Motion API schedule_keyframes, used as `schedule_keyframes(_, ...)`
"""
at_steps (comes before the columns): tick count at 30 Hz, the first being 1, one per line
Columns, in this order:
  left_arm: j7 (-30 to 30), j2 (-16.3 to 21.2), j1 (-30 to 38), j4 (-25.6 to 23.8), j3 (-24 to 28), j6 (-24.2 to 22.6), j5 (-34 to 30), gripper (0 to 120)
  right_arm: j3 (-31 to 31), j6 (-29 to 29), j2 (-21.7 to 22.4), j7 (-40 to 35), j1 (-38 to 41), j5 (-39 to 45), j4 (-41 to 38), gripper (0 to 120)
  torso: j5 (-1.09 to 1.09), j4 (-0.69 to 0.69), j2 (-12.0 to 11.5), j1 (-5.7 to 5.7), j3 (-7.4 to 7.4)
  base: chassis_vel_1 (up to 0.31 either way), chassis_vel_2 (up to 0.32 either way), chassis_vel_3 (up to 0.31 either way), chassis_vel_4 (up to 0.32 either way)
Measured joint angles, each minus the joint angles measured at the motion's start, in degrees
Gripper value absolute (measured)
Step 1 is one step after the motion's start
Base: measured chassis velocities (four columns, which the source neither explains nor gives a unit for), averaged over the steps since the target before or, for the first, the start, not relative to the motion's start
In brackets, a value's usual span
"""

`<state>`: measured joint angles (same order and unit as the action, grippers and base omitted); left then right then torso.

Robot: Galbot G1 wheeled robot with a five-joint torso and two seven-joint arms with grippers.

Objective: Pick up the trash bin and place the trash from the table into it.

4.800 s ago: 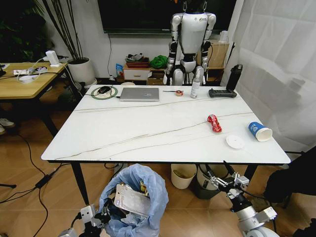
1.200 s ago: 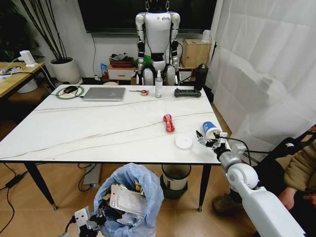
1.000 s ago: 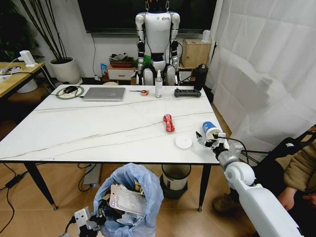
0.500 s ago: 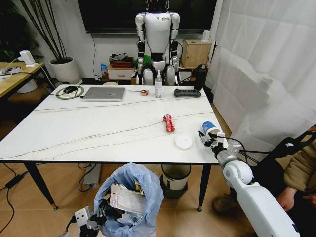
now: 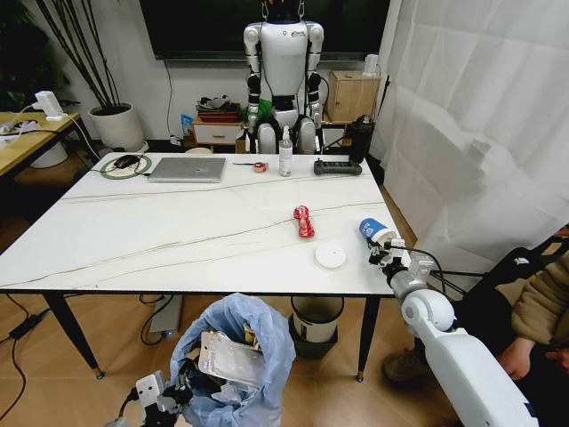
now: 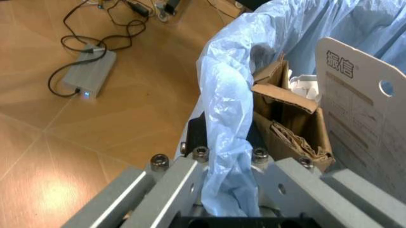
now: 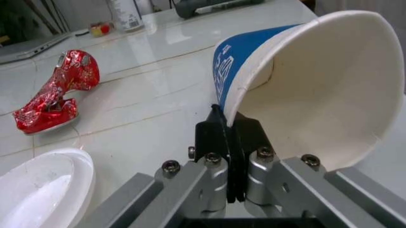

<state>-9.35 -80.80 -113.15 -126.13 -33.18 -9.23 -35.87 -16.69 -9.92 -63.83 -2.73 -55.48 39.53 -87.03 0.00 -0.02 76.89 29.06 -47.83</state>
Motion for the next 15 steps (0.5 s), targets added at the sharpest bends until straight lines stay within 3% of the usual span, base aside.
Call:
schedule_keyframes(5, 0.0, 0.0, 0.0, 0.0, 0.1, 0.0, -0.1, 0, -0.5, 1.8, 1.4, 2.7, -0.7, 1.6, -1.8, 0, 0.03, -0.01, 0.0, 0.01, 0.00, 0.000, 0.000, 0.000, 0.000)
schedule_keyframes(11, 0.0, 0.0, 0.1, 0.0, 0.3, -0.1, -0.1, 0, -0.1, 6.5, 6.6, 11.9, -4.0, 9.3, -11.0, 0, -0.03, -0.01, 0.0, 0.00, 0.00, 0.000, 0.000, 0.000, 0.000)
schedule_keyframes(15, -0.1, 0.3, 0.1, 0.0, 0.2, -0.2, -0.4, 0, 5.4, 12.7, 12.2, 21.0, -8.8, 11.1, -20.5, 0, 0.00, -0.02, 0.0, 0.00, 0.00, 0.000, 0.000, 0.000, 0.000)
